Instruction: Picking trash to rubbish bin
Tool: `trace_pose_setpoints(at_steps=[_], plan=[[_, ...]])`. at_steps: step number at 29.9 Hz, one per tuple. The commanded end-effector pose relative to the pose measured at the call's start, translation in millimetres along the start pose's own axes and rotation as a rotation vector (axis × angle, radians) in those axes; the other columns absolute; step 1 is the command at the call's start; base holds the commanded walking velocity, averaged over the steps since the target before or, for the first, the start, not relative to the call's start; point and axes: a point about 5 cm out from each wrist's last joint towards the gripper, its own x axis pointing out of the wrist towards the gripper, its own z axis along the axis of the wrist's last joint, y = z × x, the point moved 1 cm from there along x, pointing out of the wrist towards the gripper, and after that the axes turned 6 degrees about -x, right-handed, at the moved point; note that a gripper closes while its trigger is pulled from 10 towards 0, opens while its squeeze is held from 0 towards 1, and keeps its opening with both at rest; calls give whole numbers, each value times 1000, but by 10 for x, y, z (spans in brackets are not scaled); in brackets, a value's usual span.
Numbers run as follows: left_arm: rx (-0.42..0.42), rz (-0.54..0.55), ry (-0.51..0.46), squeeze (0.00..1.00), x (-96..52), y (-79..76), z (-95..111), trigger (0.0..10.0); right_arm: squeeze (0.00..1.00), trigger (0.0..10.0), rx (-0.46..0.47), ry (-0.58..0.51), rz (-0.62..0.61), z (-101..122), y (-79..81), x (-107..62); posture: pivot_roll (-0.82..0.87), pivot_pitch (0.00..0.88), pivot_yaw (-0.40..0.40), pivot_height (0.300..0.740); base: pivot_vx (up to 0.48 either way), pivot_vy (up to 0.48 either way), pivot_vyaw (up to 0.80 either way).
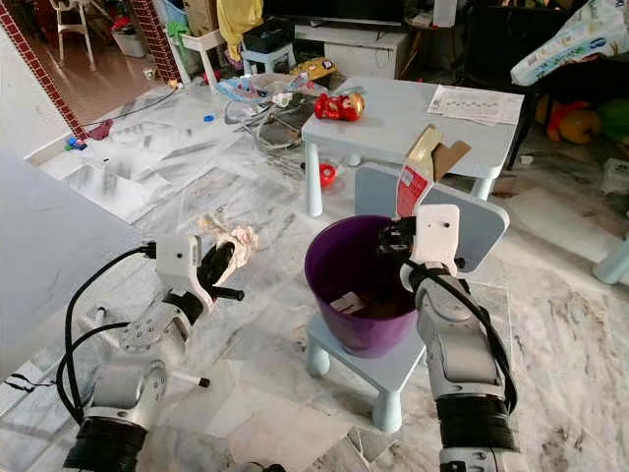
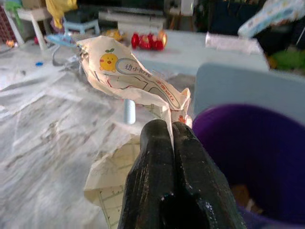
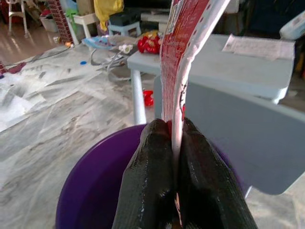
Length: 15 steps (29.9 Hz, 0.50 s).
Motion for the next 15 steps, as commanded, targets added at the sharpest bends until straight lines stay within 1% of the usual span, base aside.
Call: trace_pose_setpoints(at_steps=[1,3,4,5,7,9,10,12,15], plan=[[28,22,35,0,-25,92,-82,10000,0,10000,24,20,20,-45,36,34,-46,83,124,740,0,0,0],[34,28,79,0,-80,131,-223,10000,0,10000,62,76,51,-169,52,95,-40,86,129,740,0,0,0],[34,28,79,0,-80,131,-223,10000,0,10000,62,76,51,-169,52,95,-40,86,129,740,0,0,0],[32,8,119,0,-136,126,-316,10000,0,10000,61,136,63,-277,50,132,-26,91,132,740,0,0,0],[37,-32,149,0,-222,100,-388,10000,0,10000,61,186,43,-378,-3,168,-7,98,135,740,0,0,0],[23,-109,191,0,-345,35,-445,10000,0,10000,47,257,17,-505,-71,184,23,114,141,740,0,0,0],[23,-109,191,0,-345,35,-445,10000,0,10000,47,257,17,-505,-71,184,23,114,141,740,0,0,0],[10,-195,232,0,-478,-39,-482,10000,0,10000,36,297,-2,-584,-127,194,44,128,150,740,0,0,0],[17,-294,283,0,-653,-132,-523,10000,0,10000,20,335,-28,-674,-192,203,67,146,166,740,0,0,0]])
